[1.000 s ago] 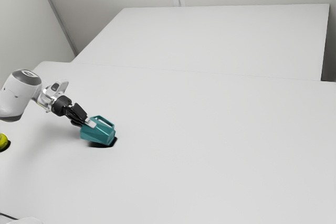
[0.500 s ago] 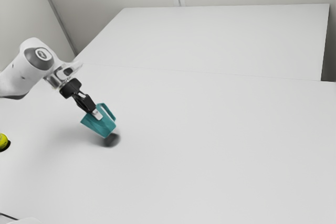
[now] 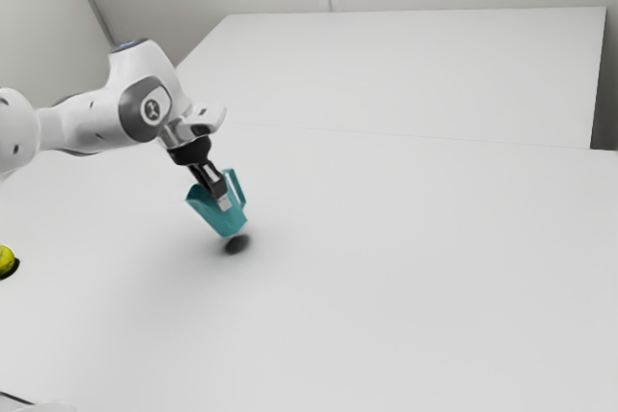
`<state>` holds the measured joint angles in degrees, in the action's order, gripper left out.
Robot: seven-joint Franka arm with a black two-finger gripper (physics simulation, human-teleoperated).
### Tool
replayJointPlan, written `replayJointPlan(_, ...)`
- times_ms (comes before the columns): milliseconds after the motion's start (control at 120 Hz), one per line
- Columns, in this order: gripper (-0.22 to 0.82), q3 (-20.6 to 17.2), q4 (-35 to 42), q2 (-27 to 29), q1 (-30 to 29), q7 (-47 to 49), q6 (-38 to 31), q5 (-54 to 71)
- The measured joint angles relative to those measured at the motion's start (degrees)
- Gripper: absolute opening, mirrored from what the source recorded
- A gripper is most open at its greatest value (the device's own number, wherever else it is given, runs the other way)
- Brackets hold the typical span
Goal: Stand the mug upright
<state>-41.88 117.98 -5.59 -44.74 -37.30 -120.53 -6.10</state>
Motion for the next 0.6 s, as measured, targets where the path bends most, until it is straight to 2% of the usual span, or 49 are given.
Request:
replayJointPlan(150,-0.18,-2.5,2.4,1.4,0.1,6.0,-2.5,3.4)
replayJointPlan(600,-0.18,-5.4,9.0,4.9,-0.3,18.8,-7.7,5.0)
